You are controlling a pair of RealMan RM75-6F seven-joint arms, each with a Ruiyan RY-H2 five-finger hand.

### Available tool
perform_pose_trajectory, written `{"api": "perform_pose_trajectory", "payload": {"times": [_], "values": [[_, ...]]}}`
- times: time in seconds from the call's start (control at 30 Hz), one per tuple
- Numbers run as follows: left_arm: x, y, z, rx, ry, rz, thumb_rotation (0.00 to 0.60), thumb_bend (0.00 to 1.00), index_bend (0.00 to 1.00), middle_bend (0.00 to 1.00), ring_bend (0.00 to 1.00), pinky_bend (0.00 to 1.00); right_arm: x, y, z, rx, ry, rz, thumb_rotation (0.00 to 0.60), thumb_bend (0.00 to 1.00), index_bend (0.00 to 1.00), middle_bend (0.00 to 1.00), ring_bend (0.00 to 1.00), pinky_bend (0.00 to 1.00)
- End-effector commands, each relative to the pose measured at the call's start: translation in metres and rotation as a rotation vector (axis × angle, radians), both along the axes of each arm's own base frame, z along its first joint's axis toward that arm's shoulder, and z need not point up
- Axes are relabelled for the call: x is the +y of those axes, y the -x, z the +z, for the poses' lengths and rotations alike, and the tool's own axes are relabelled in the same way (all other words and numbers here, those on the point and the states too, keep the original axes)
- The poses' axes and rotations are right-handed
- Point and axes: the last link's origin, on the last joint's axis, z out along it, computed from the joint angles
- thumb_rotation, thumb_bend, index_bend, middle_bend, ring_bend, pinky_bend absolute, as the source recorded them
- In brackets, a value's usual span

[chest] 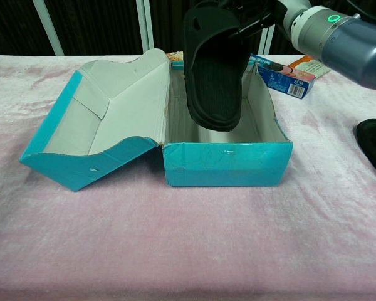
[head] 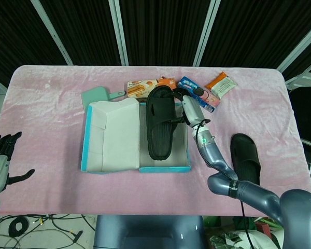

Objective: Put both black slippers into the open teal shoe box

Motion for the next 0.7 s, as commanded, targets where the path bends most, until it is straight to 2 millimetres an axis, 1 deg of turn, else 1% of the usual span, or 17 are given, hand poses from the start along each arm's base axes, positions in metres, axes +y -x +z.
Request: {"api": "perform_pose_trajectory", "payload": {"times": [0.03,0.17,0.37,0.57,0.7], "values": [[-0.001,0.002,0.0,-0.001,0.0,0.004,0.6,0.0,0.01,0.13,0.07,0.0,0.006,0.001,-0.007,-0.016,0.053,0.017,0.6,0.05,0.4,0.41,0.15,0.08],[-0.001,0.002,-0.001,-0.003,0.001,0.002,0.6,0.0,0.01,0.13,0.07,0.0,0.015,0.005,-0.018,-0.005,0.087,0.044,0.6,0.05,0.4,0.41,0.15,0.08],[-0.001,0.001,-0.001,-0.001,0.001,-0.002,0.6,0.0,0.01,0.13,0.07,0.0,0.027,0.012,-0.028,-0.013,0.047,0.075,0.6,0.05,0.4,0.41,0.15,0.08],[0.001,0.001,-0.003,-0.004,0.007,0.0,0.6,0.0,0.01,0.13,0.07,0.0,0.041,0.02,-0.037,0.023,-0.013,0.098,0.6,0.05,0.4,0.41,0.14,0.08],[0.002,0.0,-0.002,-0.002,0.005,-0.006,0.6,0.0,0.01,0.13,0.07,0.0,0.049,0.023,-0.04,0.016,-0.071,0.088,0.6,0.04,0.4,0.41,0.12,0.08]]}}
